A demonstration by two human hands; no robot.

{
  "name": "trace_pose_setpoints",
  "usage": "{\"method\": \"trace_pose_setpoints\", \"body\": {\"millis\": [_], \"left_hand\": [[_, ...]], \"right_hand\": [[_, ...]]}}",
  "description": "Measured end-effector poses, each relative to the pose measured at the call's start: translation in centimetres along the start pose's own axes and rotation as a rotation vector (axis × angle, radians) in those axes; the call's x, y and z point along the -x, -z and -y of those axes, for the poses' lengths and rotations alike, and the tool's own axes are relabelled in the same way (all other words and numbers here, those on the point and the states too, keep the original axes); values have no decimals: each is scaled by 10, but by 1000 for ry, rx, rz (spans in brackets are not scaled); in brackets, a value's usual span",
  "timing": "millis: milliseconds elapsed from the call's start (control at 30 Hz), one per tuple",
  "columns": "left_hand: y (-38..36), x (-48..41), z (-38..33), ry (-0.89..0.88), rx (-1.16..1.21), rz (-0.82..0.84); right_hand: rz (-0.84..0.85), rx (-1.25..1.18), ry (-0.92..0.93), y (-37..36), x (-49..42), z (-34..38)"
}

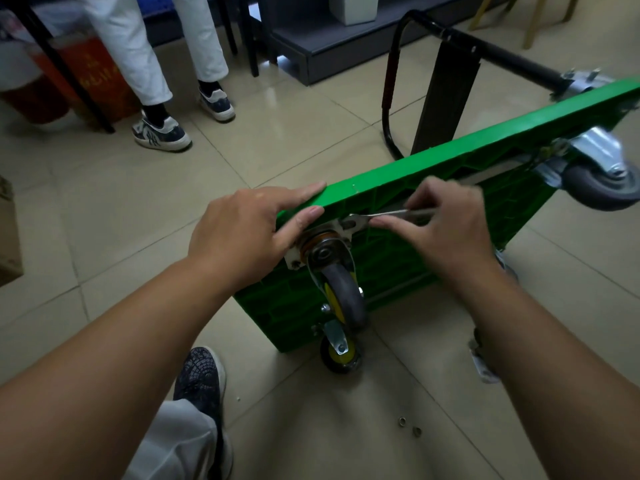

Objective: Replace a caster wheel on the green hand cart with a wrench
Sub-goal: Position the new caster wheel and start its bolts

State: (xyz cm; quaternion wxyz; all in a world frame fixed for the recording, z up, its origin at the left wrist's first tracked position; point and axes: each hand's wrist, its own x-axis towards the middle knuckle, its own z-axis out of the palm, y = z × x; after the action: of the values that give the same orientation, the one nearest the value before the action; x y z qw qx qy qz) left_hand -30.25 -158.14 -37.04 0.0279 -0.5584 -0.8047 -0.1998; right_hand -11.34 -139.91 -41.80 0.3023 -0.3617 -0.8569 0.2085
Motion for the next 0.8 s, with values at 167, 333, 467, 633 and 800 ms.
{"method": "trace_pose_setpoints", "body": {"millis": [167, 333, 467, 633, 800], "left_hand": [[1, 0, -2, -1, 1, 10], [1, 0, -2, -2, -1, 15], [2, 0, -4, 1, -4, 17], [1, -1, -1, 12, -4, 21], [1, -2, -2, 9, 1, 17]], "right_hand": [[-113, 545, 600, 39, -25, 48], [-120, 569, 586, 37, -21, 47], [-190, 437, 599, 40, -13, 36], [-224, -303, -17, 23, 21, 15], [-198, -927, -608, -43, 68, 13]]}}
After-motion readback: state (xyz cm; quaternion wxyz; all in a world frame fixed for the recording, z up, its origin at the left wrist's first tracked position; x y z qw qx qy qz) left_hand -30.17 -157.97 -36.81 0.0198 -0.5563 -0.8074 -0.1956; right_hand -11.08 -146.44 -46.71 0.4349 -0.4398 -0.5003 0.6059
